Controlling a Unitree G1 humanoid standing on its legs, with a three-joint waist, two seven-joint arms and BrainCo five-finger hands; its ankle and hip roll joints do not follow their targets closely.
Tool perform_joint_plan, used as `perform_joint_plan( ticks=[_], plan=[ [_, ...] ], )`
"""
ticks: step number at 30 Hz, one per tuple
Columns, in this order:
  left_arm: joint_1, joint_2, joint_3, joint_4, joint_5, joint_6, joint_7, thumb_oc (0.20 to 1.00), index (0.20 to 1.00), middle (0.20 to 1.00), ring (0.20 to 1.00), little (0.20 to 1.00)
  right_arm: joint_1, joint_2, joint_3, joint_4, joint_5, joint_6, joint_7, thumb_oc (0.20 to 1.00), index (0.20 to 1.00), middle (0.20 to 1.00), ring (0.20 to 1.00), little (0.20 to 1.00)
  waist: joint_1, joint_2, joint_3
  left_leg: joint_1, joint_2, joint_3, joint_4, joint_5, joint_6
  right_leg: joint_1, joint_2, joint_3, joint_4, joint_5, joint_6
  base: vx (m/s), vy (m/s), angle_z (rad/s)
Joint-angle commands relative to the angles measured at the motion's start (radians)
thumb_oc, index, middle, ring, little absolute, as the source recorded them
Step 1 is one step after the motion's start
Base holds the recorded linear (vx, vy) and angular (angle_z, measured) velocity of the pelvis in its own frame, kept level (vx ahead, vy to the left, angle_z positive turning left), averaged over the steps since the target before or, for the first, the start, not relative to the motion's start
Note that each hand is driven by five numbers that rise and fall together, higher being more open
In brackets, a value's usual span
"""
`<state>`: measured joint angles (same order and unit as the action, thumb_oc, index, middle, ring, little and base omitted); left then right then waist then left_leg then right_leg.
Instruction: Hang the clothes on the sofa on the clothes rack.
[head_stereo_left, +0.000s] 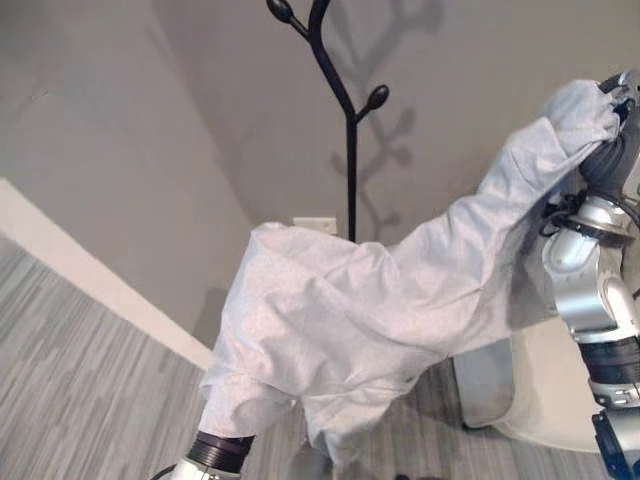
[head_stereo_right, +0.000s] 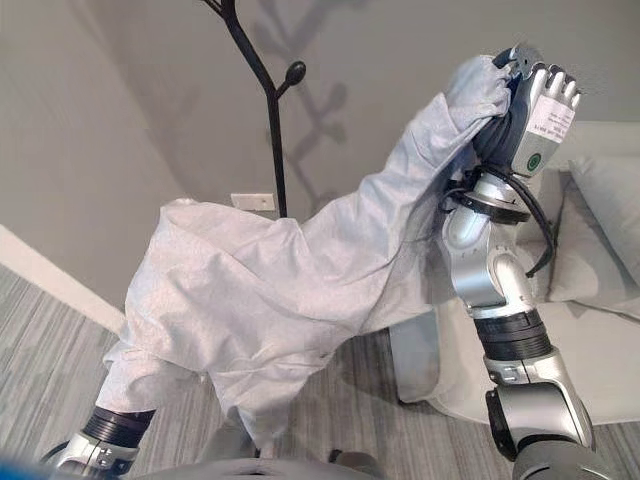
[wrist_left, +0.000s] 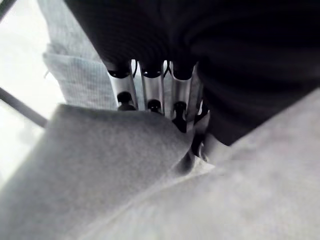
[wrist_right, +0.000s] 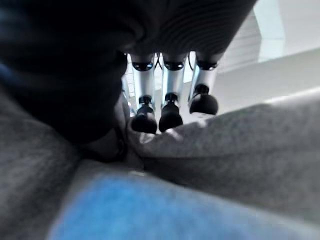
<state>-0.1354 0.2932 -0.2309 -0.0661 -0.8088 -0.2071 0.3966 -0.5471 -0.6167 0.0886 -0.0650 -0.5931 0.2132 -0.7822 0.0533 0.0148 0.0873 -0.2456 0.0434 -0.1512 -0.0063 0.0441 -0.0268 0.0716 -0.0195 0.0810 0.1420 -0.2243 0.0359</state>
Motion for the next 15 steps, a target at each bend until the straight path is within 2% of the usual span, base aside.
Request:
perform_joint_plan(
  ticks=[1, 4, 10, 15],
  plan=[
    [-0.028, 0.047, 0.028, -0.083, -0.004, -0.061, -0.005, 0.2, 0.2, 0.2, 0.2, 0.2, -0.09, -0.038, 0.004, -0.012, -0.06, 0.005, -0.006, 0.2, 0.2, 0.2, 0.2, 0.2, 0.005, -0.055, -0.043, 0.042, -0.016, 0.036, -0.075, 0.072, -0.026, 0.082, 0.003, 0.024, -0.182, 0.105, 0.007, 0.14, 0.083, -0.54],
    [-0.039, 0.067, 0.036, -0.08, 0.0, -0.067, 0.005, 0.2, 0.2, 0.2, 0.2, 0.2, -0.129, -0.048, 0.016, 0.001, -0.06, 0.013, -0.005, 0.2, 0.2, 0.2, 0.2, 0.2, 0.021, -0.06, -0.06, 0.069, -0.032, 0.063, -0.056, 0.056, -0.008, 0.083, -0.034, 0.035, -0.192, 0.119, 0.026, 0.16, 0.101, -0.25],
    [-0.044, 0.101, 0.057, -0.082, 0.025, -0.044, 0.016, 0.2, 0.2, 0.2, 0.2, 0.2, -0.197, -0.072, 0.018, 0.038, -0.039, 0.035, -0.014, 0.2, 0.2, 0.2, 0.2, 0.2, 0.04, -0.069, -0.073, 0.077, -0.046, 0.091, -0.019, 0.018, 0.016, 0.08, -0.063, 0.047, -0.197, 0.135, 0.046, 0.07, 0.045, 0.02],
    [-0.051, 0.2, 0.092, -0.074, 0.065, 0.001, 0.008, 0.2, 0.2, 0.2, 0.2, 0.2, -0.268, -0.177, 0.019, 0.078, -0.037, 0.058, -0.002, 0.2, 0.2, 0.2, 0.2, 0.2, 0.041, -0.07, -0.092, 0.113, -0.048, 0.106, -0.051, 0.017, 0.023, 0.075, -0.072, 0.045, -0.191, 0.158, 0.061, 0.06, 0.026, -0.04]
  ],
)
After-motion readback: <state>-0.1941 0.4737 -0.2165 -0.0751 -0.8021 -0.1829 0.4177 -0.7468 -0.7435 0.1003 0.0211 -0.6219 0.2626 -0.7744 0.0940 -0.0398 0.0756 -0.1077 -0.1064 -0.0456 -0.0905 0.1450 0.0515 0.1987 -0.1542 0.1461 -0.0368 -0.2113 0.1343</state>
